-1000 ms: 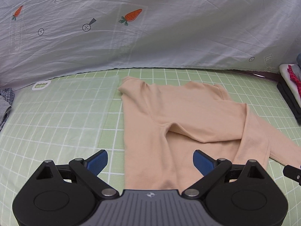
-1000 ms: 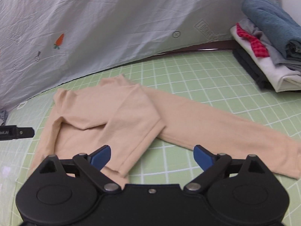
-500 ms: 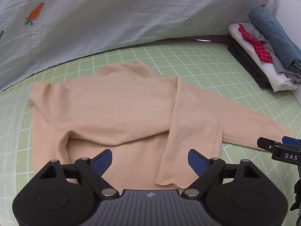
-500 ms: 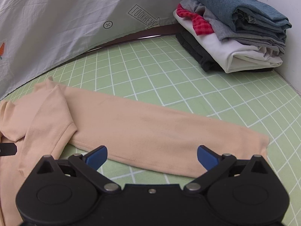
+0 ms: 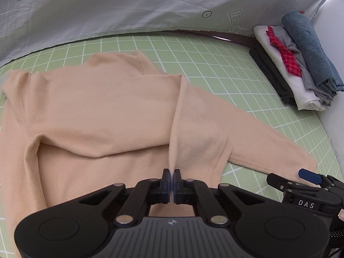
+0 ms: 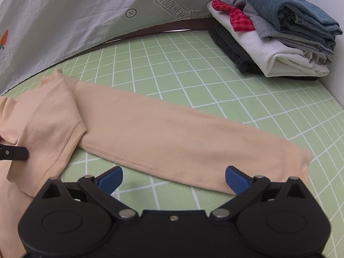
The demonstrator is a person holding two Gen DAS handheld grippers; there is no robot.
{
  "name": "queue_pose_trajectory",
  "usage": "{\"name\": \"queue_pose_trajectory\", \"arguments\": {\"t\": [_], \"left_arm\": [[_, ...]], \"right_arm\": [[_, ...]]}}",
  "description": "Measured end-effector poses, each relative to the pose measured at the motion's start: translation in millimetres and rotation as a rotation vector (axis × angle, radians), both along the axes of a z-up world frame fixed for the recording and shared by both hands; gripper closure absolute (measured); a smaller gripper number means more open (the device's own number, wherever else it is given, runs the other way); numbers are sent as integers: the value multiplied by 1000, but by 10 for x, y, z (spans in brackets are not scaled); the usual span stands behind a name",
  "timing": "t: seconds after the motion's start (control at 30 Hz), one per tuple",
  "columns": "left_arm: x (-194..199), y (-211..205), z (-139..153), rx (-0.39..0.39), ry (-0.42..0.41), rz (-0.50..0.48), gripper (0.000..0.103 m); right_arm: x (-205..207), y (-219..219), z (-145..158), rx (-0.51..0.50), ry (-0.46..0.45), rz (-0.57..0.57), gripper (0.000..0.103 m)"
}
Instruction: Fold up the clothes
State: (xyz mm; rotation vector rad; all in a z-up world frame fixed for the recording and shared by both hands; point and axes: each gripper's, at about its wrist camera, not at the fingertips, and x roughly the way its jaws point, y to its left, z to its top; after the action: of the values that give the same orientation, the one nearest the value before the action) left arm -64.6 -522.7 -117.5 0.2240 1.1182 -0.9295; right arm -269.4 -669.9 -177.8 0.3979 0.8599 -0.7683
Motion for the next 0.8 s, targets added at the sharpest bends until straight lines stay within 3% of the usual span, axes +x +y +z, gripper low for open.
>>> {"name": "queue_pose_trajectory", "arguments": {"t": [0.33,0.8], "left_arm": [[-374,787,306,-143,83,164,100],[-765,1761,399,-189,156,328,101]], "right_arm": [[-131,566,76,-46,41,153,0],[-230,1249,86,-38,75,265,0]]}}
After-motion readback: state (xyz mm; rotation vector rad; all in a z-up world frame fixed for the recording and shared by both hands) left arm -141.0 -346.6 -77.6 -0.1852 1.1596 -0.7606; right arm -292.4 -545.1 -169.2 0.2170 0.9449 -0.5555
